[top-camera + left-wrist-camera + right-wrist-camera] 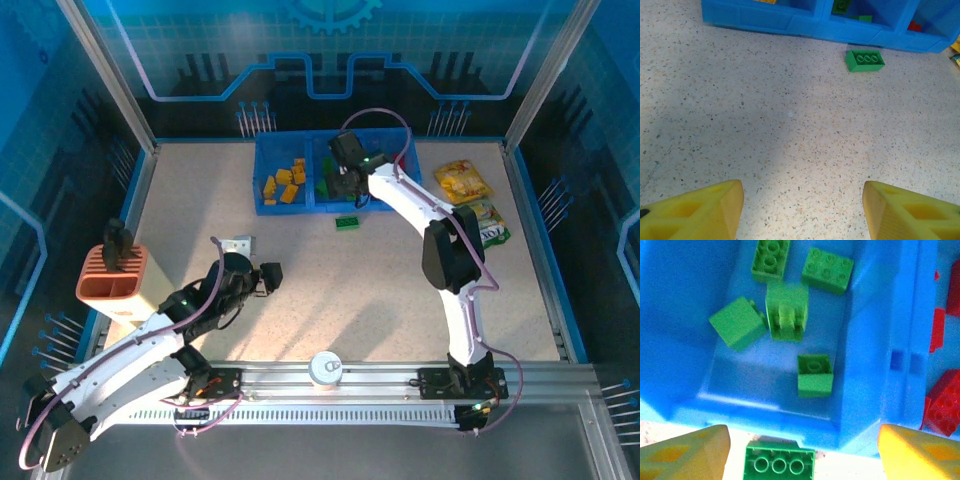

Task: Sort the legos into containers by color

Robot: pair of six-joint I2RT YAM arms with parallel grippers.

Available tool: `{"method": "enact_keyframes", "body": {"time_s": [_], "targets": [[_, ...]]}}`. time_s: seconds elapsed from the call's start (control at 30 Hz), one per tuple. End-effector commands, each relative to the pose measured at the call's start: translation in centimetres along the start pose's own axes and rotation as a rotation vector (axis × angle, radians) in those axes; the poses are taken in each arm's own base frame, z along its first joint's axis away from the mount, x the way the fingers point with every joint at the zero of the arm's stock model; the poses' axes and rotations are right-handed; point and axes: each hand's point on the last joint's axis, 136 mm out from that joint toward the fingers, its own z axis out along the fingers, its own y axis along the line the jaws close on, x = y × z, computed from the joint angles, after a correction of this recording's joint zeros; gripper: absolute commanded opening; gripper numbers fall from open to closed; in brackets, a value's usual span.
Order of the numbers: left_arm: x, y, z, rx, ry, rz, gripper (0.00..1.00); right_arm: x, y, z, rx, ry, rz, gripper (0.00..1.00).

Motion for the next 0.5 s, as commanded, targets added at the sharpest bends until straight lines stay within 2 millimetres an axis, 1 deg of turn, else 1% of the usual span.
{"method": "enact_keyframes", "body": {"time_s": [0.0, 0.1, 0.3, 0.33, 0.37, 0.4, 0.47], "targets": [[-0.2, -0.1, 0.0, -0.004, -0.010, 0.011, 0.65, 0.4, 0.4, -2.1, -0.018, -0.022, -0.005, 0.79], [-0.2, -0.2, 0.2, -0.005, -0.007, 0.016, 0.65, 1.8, 0.5, -1.7, -0.036, 0.000, 0.003, 0.82], [-0.2, -0.2, 0.3, -0.005, -0.003, 0.016, 0.65, 5.1, 1.3, -0.1, -0.064, 0.056, 0.009, 0.87], [-0.1, -0.2, 0.3, -0.005, 0.000, 0.017, 0.65, 5.6, 1.3, 0.3, -0.063, 0.066, 0.011, 0.88], [-0.1, -0.1, 0.3, -0.007, 0.000, 0.017, 0.65, 5.9, 1.4, 0.5, -0.066, 0.070, 0.011, 0.94], [0.0, -0.1, 0.3, -0.009, 0.000, 0.017, 0.65, 6.2, 1.5, 0.8, -0.069, 0.074, 0.012, 0.96], [0.1, 0.0, 0.3, -0.013, 0.003, 0.019, 0.65, 6.8, 1.7, 1.4, -0.076, 0.086, 0.015, 0.96]]}}
